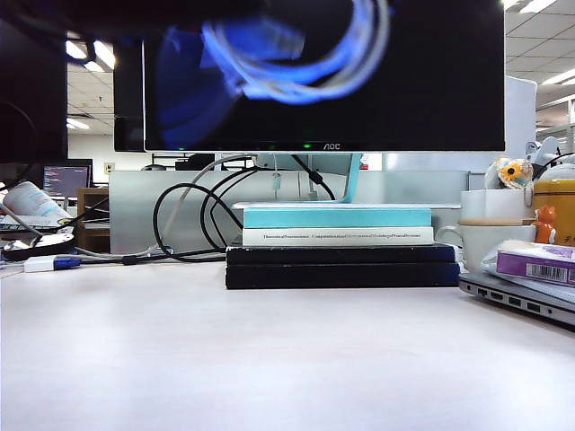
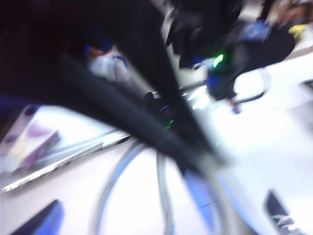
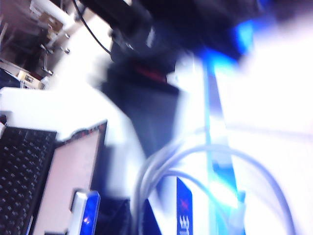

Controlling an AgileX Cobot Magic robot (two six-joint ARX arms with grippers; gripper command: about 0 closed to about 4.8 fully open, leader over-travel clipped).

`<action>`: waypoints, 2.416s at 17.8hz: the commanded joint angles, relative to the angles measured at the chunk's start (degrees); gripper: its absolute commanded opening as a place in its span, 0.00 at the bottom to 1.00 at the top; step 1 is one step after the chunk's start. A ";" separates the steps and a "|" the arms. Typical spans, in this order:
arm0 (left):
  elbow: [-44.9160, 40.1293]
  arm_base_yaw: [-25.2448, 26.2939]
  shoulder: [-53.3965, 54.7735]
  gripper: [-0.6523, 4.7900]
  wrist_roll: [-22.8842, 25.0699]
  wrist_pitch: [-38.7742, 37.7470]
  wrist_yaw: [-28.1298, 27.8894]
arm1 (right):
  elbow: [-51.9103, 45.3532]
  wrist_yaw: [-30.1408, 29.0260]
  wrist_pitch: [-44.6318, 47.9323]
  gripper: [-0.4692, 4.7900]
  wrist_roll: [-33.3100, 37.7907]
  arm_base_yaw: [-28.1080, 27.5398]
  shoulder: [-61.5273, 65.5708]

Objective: Unfold the white charging cable into a straight cable.

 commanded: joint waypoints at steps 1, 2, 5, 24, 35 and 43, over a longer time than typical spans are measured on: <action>0.52 -0.11 -0.33 1.00 -0.39 3.63 -2.78 | 0.22 -1.09 0.70 0.09 -0.37 0.15 -0.42; 0.52 -0.11 -0.33 1.00 -0.37 3.76 -3.45 | 0.22 -0.92 0.85 0.09 -0.37 0.13 -0.42; 0.52 -0.09 -0.81 1.00 -0.44 2.51 -6.45 | 0.22 6.69 1.01 0.09 -0.35 0.04 -0.42; 0.50 12.94 -8.11 0.46 -66.38 14.08 -23.50 | 0.17 40.96 14.71 0.09 -1.20 -0.79 -6.40; 0.50 12.76 -7.63 0.51 -73.61 12.09 -13.14 | 0.22 48.13 21.55 0.09 -5.07 9.25 -8.00; 0.48 12.79 -7.63 0.11 -72.67 15.41 -15.41 | 0.17 44.94 21.35 0.09 -5.05 9.44 -8.98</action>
